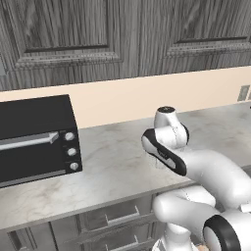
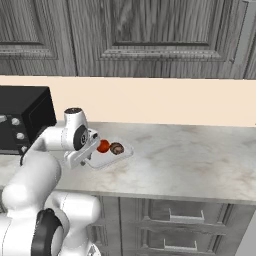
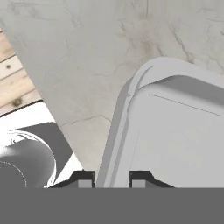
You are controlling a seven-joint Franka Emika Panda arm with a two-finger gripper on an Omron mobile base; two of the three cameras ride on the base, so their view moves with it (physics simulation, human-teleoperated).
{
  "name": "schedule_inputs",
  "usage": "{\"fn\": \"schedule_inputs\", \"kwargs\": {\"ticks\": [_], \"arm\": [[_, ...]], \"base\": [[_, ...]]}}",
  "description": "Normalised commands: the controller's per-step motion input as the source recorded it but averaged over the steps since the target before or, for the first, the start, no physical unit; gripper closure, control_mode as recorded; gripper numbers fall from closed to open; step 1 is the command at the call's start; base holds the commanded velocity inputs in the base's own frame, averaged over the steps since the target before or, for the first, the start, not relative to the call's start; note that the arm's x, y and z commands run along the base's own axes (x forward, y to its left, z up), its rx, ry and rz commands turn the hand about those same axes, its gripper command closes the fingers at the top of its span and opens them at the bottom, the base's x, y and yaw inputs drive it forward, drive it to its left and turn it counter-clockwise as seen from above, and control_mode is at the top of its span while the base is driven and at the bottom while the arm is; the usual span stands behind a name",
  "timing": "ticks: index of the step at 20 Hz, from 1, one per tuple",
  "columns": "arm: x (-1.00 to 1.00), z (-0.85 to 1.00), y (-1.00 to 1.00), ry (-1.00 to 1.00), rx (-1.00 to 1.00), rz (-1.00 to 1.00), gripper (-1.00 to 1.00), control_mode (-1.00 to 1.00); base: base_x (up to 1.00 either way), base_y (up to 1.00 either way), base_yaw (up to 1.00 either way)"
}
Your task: Take the tomato and potato out of the freezer and place them in the tupperware container on the counter. Then put the tupperware containing the vegetables back in the freezer.
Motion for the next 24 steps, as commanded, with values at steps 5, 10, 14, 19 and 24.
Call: {"fn": "schedule_inputs", "kwargs": {"ticks": [5,10,14,19,24], "arm": [[-0.63,0.61,0.0,-0.03,-0.02,0.16,1.0,-1.0],[-0.67,0.74,0.0,-0.04,-0.06,0.25,1.0,-1.0],[-0.7,0.7,0.0,-0.13,-0.01,0.26,1.0,-1.0],[-0.72,0.69,-0.16,-0.16,0.0,0.24,1.0,-1.0],[-0.64,0.69,-0.18,-0.12,0.0,0.18,1.0,-1.0]], "base": [[0.0,0.0,0.0],[0.0,0.0,0.0],[0.0,0.0,0.0],[0.0,0.0,0.0],[0.0,0.0,0.0]]}}
